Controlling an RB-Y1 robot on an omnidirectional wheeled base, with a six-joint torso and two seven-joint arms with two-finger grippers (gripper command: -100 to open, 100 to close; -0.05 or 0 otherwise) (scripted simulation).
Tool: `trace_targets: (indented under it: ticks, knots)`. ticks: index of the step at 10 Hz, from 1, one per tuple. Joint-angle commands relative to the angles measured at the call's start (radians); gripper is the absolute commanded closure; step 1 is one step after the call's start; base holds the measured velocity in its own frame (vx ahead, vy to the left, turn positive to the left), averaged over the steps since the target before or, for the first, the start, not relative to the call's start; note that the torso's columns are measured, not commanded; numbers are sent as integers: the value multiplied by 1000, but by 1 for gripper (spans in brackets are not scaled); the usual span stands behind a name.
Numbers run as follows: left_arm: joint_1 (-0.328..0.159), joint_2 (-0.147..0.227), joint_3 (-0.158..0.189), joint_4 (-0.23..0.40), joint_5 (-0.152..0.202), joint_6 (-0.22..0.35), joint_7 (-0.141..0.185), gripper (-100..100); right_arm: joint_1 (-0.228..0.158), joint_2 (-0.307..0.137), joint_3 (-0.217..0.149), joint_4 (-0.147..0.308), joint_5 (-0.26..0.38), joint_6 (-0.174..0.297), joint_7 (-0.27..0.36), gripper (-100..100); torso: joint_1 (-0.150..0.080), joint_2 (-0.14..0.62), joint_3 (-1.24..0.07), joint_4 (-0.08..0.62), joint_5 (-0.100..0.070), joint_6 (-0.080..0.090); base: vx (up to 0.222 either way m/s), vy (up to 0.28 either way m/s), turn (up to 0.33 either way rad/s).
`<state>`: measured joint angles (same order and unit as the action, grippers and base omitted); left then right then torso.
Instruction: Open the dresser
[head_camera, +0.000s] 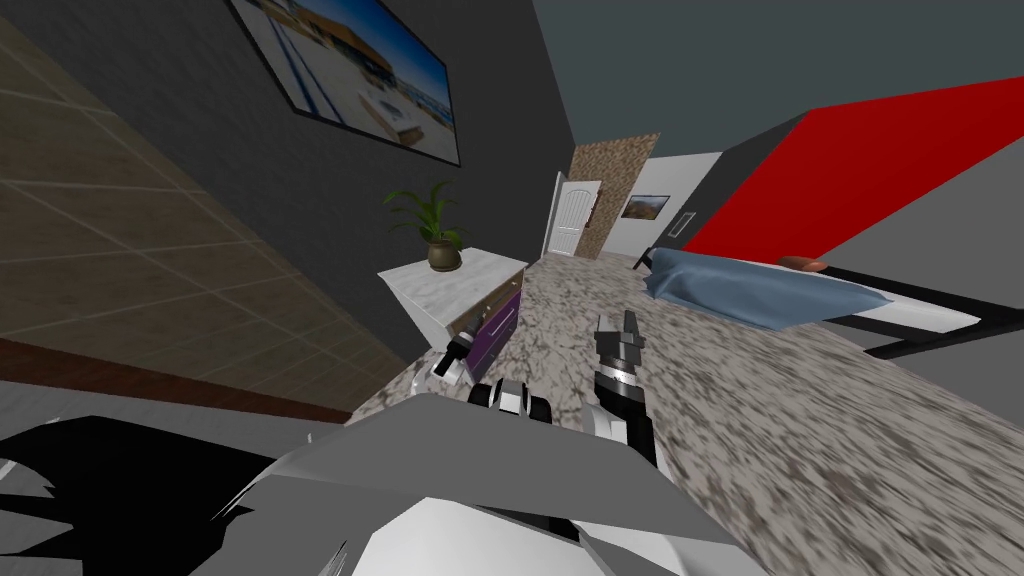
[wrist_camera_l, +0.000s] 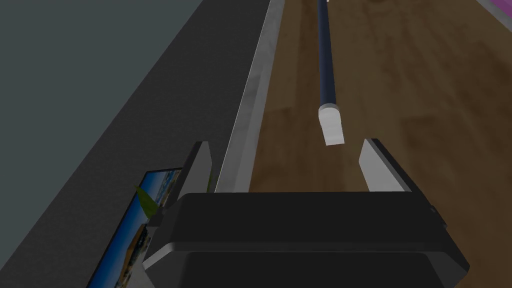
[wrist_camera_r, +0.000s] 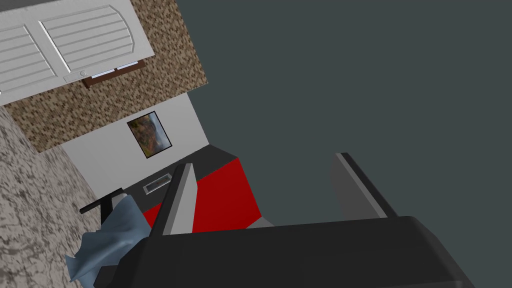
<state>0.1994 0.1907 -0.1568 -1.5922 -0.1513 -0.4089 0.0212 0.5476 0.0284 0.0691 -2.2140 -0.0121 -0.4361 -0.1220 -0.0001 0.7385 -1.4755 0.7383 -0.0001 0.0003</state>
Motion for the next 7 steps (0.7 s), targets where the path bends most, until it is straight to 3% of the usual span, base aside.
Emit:
trace_targets:
  ticks: [1, 2, 3, 4, 5, 6, 7]
  knots:
    - [-25, 15, -23, 60, -20, 34, -14, -100, 0, 0, 0, 0, 0, 0, 0, 0, -1, -1, -1, -1, 0, 0, 5, 2, -18]
    - [-36, 21, -30, 84, -26, 41, -19, -100, 0, 0, 0, 0, 0, 0, 0, 0, 0, 0, 0, 0, 0, -1, 20, 4, -65]
    - [-31, 19, -25, 71, -22, 35, -15, -100, 0, 0, 0, 0, 0, 0, 0, 0, 0, 0, 0, 0, 0, 0, 8, -1, -11]
    - [-41, 24, -24, 51, -20, 68, -9, -100, 0, 0, 0, 0, 0, 0, 0, 0, 0, 0, 0, 0, 0, -1, 61, -18, -31]
    - [-34, 24, -24, 61, -21, 49, -12, -100, 0, 0, 0, 0, 0, 0, 0, 0, -1, -3, -2, -1, 0, 0, 35, -13, -3]
    - [-35, 24, -24, 60, -20, 52, -11, 100, 0, 0, 0, 0, 0, 0, 0, 0, 0, -1, -1, -1, 0, 0, 0, 0, 0]
    - [-33, 21, -27, 50, -23, 59, -13, 100, 0, 0, 0, 0, 0, 0, 0, 0, 1, 1, 0, 0, 0, 0, -34, -88, 13]
